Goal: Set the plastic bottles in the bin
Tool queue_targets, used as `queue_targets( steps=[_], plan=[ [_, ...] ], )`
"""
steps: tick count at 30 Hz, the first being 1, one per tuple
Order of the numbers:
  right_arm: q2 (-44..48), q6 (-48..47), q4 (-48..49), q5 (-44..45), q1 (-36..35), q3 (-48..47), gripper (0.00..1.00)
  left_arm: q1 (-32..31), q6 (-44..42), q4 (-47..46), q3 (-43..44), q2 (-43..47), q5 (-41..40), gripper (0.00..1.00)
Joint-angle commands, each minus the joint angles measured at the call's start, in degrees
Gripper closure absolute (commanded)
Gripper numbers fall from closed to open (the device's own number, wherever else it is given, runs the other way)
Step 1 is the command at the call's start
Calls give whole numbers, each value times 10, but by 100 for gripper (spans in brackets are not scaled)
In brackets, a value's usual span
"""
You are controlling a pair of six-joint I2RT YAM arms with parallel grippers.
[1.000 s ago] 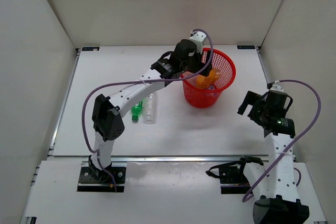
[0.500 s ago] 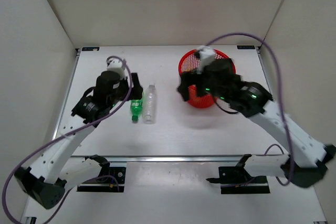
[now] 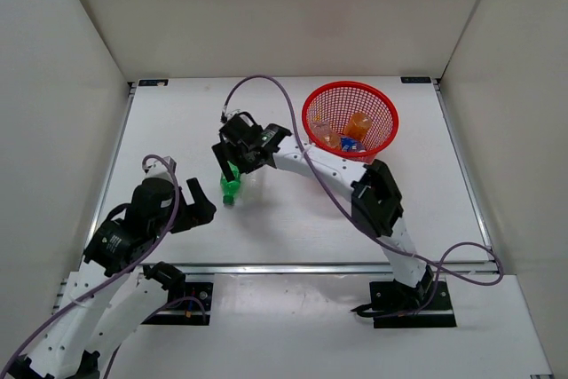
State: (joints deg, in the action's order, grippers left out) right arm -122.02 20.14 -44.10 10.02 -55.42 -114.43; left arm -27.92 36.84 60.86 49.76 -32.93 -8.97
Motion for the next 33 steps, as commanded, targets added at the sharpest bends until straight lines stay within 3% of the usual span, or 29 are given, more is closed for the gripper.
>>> queue_targets(
  steps=[1, 8, 10, 14, 19, 20, 22, 24, 28, 33],
  plan=[
    [-38, 46, -23, 61, 16, -61, 1, 0, 18, 27, 15, 11, -19, 1],
    [-125, 73, -46, 102, 31, -119, 1, 2, 10, 29, 17, 10, -22, 1],
    [-132, 78, -35, 119, 29, -96, 3, 2, 6, 30, 23, 14, -24, 1],
    [-123, 89, -28, 120, 35, -55, 16, 1, 7, 29, 20, 6, -25, 1],
    [-89, 104, 36, 115, 37, 32, 19, 6, 1, 13, 23, -6, -31, 2],
    [-82, 105, 42, 108, 39, 54, 23, 6, 1, 11, 19, -6, -32, 1],
    [-64, 110, 57, 100, 42, 70, 46, 10, -4, 1, 20, -11, -30, 2],
    [-50, 98, 53, 86, 48, 54, 53, 14, -4, -8, 17, -18, -31, 1],
    [3, 49, 28, 95, 48, -1, 61, 23, -10, -45, 3, -28, -12, 1],
    [89, -4, 10, 47, 77, -77, 63, 33, -22, -79, -9, -51, 4, 1]
  ],
)
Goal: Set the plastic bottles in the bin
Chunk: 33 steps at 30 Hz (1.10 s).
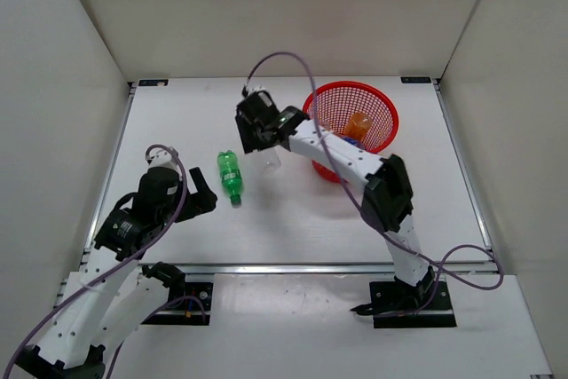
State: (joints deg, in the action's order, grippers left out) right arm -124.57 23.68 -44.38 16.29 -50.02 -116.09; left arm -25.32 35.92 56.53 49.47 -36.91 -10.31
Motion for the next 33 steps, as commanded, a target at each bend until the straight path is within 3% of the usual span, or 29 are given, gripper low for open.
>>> queue_targets(
  steps=[1, 5, 12, 18, 22, 28, 30, 33],
  plan=[
    [142, -57, 22, -17, 33, -58, 65, 15, -17, -42, -10, -20, 19, 1],
    [227, -99, 39, -16, 90, -26, 66, 19, -25, -66, -17, -38, 29, 1],
    [333, -114, 111, -75, 223, 165, 62, 22, -27, -107, -27, -68, 32, 1],
    [371, -109, 114, -86, 260, 224, 36, 40, -33, -188, -38, -126, 64, 2],
    [418, -107, 130, -85, 277, 247, 1, 54, -42, -220, -32, -188, 68, 1],
    [491, -91, 90, -44, 322, 293, 1, 57, -45, -284, -21, -285, 66, 2],
    [526, -66, 72, -45, 361, 346, 1, 53, -45, -302, -16, -323, 56, 1],
    [600, -51, 63, -97, 488, 435, 1, 52, -44, -318, 8, -375, 46, 2]
  ],
)
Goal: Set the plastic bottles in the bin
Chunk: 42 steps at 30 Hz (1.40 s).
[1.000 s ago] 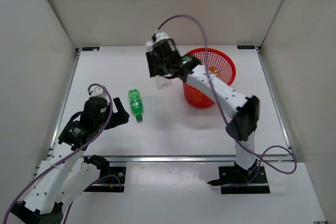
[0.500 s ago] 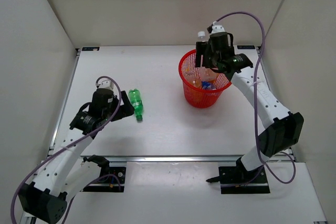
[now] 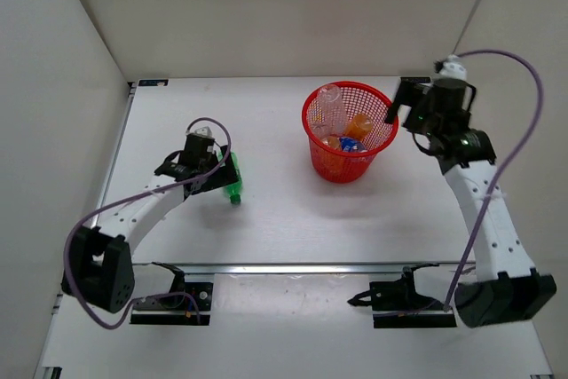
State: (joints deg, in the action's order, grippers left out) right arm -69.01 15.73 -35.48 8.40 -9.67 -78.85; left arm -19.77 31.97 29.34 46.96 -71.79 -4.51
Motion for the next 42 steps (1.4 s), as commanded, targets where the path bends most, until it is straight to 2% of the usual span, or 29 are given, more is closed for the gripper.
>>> queue_targets(
  steps=[1, 3, 6, 12, 15, 18, 21, 22, 23, 25, 30, 33, 34, 37, 42],
  plan=[
    [69, 27, -26, -41, 96, 83, 1, -4, -2, -50, 40, -47, -24, 1],
    [105, 24, -37, -60, 185, 149, 1, 0, -2, -58, 63, -74, -37, 1],
    [145, 5, -56, -73, 253, 210, 1, 8, 5, -96, 73, -113, -52, 1],
    [189, -11, -78, -58, 274, 258, 1, 11, 2, -82, 132, -205, -79, 1],
    [208, -16, -85, -71, 286, 268, 1, 11, 6, -75, 131, -233, -75, 2],
    [218, -11, -80, -59, 292, 297, 1, 10, 10, -76, 121, -238, -65, 9],
    [223, -9, -70, -58, 306, 341, 0, 12, 6, -68, 132, -228, -59, 32],
    [220, -8, -67, -73, 315, 353, 1, 2, 1, -64, 141, -222, -58, 34],
    [216, -5, -63, -80, 323, 368, 1, -6, -7, -54, 153, -205, -64, 45],
    [214, -8, -58, -95, 325, 380, 1, -18, -19, -43, 178, -191, -67, 49],
    [223, -5, -51, -95, 317, 383, 1, -72, -42, -13, 288, -154, -59, 50],
    [228, -10, -49, -93, 316, 390, 1, -115, -41, -44, 341, -132, -48, 49],
    [232, -10, -49, -97, 315, 388, 1, -120, -37, -56, 356, -135, -28, 51],
    [234, -10, -53, -92, 306, 385, 0, -174, -50, -102, 414, -145, 13, 48],
    [248, -2, -47, -103, 291, 395, 1, -233, -70, -188, 479, -206, 8, 43]
  ],
)
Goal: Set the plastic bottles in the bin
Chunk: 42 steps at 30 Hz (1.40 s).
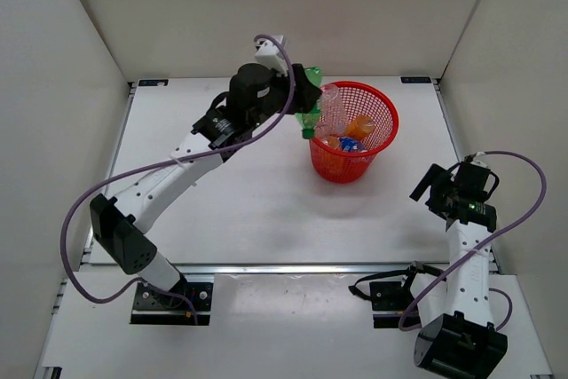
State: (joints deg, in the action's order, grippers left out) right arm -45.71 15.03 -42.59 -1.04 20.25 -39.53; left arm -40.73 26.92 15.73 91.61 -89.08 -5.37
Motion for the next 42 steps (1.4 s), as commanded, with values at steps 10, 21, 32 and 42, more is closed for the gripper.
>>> queue_targets(
  steps=[10, 21, 32, 42],
  plan=[
    [14, 1, 23, -2, -13, 2, 1, -66, -10, -28, 191, -196, 28, 24],
    [5, -23, -1, 36, -38, -34, 0, -69, -64, 68, 94, -17, -5, 1],
    [-1, -51, -24, -27, -43, -49, 1, 192, -40, 299, -339, 387, -112, 2],
    [-44, -25, -84, 9, -137, -89, 1, 190, 31, 279, -452, 501, -62, 2]
  ],
)
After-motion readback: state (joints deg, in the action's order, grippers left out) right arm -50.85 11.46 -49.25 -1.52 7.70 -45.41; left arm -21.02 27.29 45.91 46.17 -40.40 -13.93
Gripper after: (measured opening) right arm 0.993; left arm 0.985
